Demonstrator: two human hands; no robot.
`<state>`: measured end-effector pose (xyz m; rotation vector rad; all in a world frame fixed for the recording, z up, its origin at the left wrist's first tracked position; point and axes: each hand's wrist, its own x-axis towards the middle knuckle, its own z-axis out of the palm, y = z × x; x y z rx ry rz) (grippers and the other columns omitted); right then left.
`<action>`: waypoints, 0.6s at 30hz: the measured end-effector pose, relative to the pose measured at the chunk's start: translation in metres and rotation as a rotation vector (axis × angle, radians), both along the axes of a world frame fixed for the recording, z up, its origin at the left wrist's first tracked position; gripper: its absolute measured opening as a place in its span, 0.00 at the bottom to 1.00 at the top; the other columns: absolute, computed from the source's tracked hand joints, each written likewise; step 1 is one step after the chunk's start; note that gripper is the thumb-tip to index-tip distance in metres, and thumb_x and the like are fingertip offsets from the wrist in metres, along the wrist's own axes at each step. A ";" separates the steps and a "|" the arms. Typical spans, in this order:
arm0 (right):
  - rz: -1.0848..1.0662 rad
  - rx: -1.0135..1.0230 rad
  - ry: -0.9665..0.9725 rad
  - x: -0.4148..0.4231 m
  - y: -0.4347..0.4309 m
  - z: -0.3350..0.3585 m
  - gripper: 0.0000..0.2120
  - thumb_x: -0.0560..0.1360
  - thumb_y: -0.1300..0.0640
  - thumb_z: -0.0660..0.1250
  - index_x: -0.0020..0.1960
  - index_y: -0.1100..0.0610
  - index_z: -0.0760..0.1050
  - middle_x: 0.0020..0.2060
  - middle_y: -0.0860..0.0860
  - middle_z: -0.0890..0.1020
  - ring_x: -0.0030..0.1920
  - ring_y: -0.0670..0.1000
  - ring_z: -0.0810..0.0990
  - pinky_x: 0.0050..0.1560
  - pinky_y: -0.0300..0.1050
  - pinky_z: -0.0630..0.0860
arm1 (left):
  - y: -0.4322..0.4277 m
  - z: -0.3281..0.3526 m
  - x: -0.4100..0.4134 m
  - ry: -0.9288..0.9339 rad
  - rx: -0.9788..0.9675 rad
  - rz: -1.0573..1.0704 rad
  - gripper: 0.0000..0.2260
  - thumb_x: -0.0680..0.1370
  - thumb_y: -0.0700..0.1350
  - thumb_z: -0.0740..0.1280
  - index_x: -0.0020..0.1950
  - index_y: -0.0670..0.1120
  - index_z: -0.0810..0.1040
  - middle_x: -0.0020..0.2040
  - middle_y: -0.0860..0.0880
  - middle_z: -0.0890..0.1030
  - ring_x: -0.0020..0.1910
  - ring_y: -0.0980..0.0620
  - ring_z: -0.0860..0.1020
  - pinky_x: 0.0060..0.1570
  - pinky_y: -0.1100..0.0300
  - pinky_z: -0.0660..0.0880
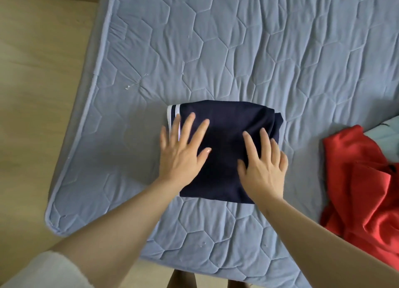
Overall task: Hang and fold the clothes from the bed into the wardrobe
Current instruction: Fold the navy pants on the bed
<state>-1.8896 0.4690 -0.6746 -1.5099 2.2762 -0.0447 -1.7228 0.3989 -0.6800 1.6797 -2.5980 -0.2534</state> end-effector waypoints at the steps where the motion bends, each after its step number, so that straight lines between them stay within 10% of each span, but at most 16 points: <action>1: -0.004 0.037 -0.020 0.003 -0.009 -0.005 0.31 0.76 0.49 0.60 0.75 0.42 0.49 0.76 0.52 0.49 0.75 0.58 0.50 0.70 0.59 0.49 | -0.001 -0.006 -0.004 -0.028 0.053 -0.040 0.28 0.74 0.57 0.62 0.72 0.51 0.65 0.73 0.44 0.65 0.71 0.36 0.62 0.63 0.33 0.60; 7: -0.043 0.306 -0.173 -0.010 -0.026 -0.068 0.32 0.77 0.38 0.52 0.73 0.36 0.36 0.75 0.43 0.37 0.75 0.55 0.42 0.69 0.64 0.52 | -0.016 -0.069 -0.007 -0.186 0.230 -0.134 0.30 0.75 0.66 0.52 0.75 0.62 0.46 0.78 0.53 0.46 0.75 0.43 0.41 0.69 0.38 0.37; 12: -0.104 0.140 -0.269 -0.017 -0.022 -0.071 0.32 0.75 0.39 0.57 0.73 0.36 0.43 0.75 0.42 0.42 0.75 0.51 0.45 0.69 0.61 0.53 | -0.023 -0.072 -0.003 0.065 0.176 -0.135 0.31 0.73 0.59 0.65 0.74 0.55 0.60 0.76 0.47 0.57 0.75 0.40 0.53 0.69 0.37 0.53; 18: -0.689 0.143 -0.434 -0.008 0.020 -0.051 0.37 0.72 0.41 0.66 0.75 0.43 0.51 0.73 0.50 0.58 0.71 0.58 0.57 0.67 0.58 0.59 | 0.020 -0.059 0.022 0.366 0.427 0.698 0.32 0.68 0.57 0.72 0.66 0.44 0.66 0.63 0.46 0.72 0.63 0.43 0.71 0.58 0.48 0.70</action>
